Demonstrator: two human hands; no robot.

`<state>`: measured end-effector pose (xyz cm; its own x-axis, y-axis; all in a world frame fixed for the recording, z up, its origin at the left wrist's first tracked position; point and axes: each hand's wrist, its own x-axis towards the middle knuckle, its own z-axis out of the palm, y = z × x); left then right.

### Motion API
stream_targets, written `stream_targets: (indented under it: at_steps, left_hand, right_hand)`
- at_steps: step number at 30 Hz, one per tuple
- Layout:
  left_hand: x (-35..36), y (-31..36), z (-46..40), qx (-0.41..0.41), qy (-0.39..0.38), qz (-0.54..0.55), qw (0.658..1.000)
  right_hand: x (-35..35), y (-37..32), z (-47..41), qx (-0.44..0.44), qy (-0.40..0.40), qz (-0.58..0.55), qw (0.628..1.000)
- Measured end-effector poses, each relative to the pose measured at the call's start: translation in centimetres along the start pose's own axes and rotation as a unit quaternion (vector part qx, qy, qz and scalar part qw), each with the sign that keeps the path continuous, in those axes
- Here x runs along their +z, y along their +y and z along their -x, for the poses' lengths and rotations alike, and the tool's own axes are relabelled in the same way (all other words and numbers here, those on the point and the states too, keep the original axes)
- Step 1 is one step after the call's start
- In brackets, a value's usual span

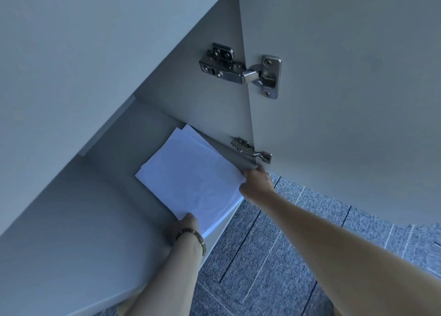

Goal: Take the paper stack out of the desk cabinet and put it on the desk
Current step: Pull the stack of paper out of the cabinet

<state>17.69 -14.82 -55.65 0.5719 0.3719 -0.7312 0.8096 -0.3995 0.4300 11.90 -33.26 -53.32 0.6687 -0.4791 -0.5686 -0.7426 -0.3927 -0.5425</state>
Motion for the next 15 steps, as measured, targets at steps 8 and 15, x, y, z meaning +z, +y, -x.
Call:
stream_targets:
  at_steps: [8,15]
  left_hand:
    - [0.1,0.1,2.4,0.017,0.076,0.065,0.995]
    - [0.1,-0.3,0.5,-0.015,0.017,0.134,0.991]
  right_hand:
    - [-0.4,-1.2,-0.8,0.040,-0.019,-0.116,0.992]
    - [0.0,-2.2,-1.8,0.055,-0.025,-0.089,0.994]
